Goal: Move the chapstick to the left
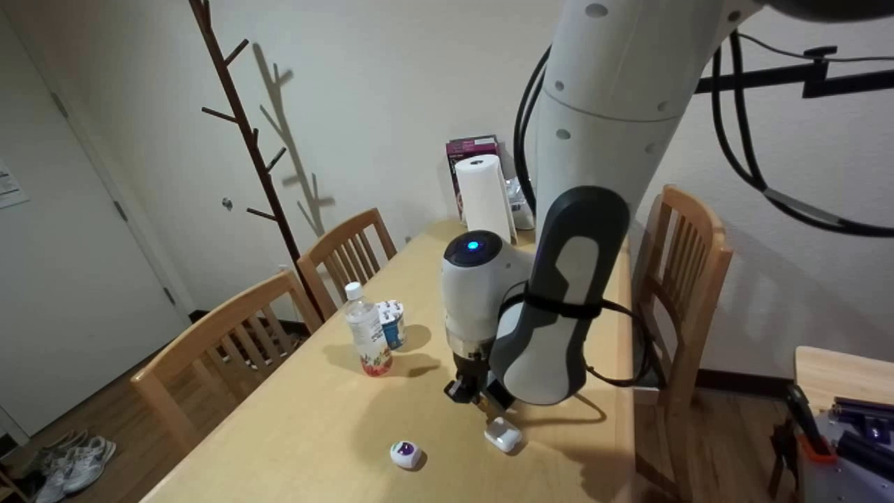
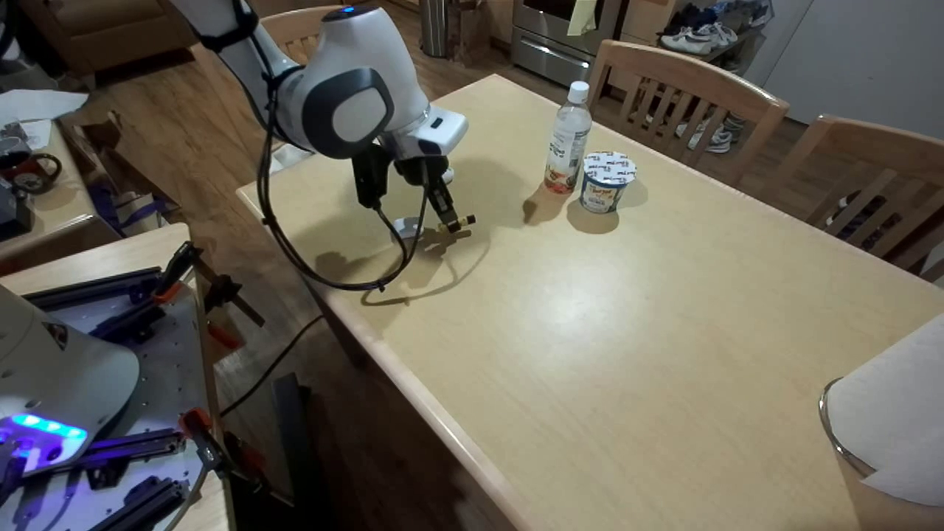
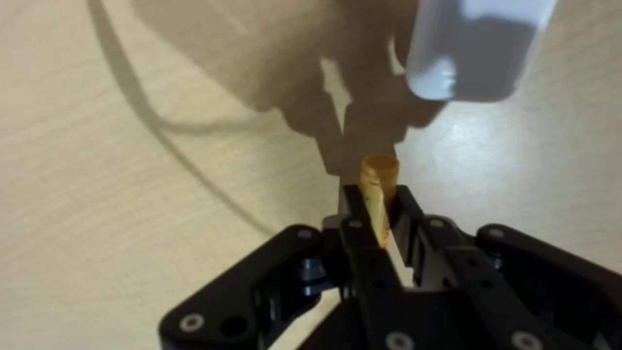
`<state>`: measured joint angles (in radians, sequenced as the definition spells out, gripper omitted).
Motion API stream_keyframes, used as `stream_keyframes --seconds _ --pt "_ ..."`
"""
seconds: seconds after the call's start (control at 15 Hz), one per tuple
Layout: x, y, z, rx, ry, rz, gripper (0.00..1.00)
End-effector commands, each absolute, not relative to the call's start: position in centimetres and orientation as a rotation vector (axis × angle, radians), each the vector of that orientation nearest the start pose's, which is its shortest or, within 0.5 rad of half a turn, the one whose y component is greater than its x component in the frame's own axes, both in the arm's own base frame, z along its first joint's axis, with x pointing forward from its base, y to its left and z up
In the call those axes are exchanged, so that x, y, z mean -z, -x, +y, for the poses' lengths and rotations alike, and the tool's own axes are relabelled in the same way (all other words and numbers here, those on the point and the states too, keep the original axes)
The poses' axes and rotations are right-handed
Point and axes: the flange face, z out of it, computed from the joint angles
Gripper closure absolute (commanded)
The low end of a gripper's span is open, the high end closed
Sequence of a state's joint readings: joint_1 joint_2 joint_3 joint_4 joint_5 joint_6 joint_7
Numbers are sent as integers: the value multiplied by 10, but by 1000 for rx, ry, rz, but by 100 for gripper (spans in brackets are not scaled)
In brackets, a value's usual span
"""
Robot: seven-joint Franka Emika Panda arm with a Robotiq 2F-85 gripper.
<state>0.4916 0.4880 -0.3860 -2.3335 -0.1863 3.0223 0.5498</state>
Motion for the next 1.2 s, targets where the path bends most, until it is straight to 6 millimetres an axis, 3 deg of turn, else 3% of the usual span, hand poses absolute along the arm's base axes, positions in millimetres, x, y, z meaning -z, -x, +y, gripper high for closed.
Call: stream_keyframes --seconds 0.0,0.33,0.53,0.8,1.13 --pt "-191 -545 105 516 3273 12 95" --pt "-242 -557 185 655 3256 -403 95" --pt "-253 -551 212 712 3177 -665 95" --pt "-231 -543 227 618 3115 -867 95" --pt "-195 -546 221 474 3119 -935 95"
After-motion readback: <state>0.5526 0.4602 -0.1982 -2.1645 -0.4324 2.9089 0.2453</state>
